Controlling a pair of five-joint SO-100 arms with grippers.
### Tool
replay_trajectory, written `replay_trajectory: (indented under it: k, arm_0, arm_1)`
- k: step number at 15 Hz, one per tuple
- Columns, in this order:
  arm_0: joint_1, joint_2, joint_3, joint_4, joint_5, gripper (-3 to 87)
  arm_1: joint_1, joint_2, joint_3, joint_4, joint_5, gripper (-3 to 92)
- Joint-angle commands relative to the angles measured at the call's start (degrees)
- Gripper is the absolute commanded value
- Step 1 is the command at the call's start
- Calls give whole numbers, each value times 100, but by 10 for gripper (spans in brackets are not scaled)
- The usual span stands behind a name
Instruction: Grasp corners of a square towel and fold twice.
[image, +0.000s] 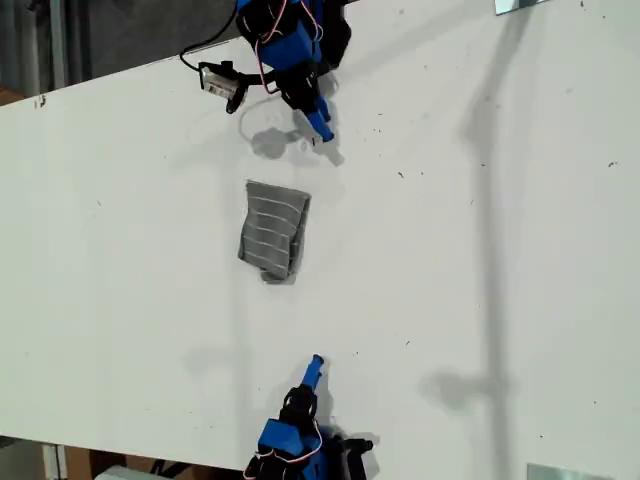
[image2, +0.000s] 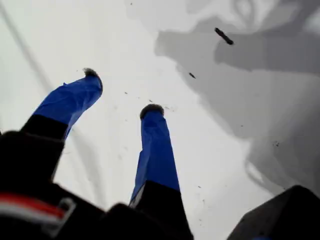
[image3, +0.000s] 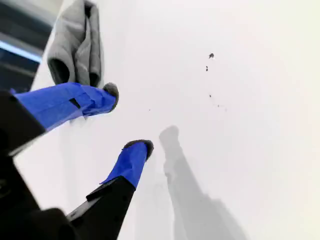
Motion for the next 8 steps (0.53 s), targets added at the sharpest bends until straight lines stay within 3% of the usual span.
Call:
replay_trajectory:
  k: [1,8]
  arm_0:
    - [35,35,18,-9,580,144]
    - [26,35,18,-9,571,141]
  arm_1:
    - [-62,114,-316,202,-466,202]
    - [-35,114,-316,202,-466,201]
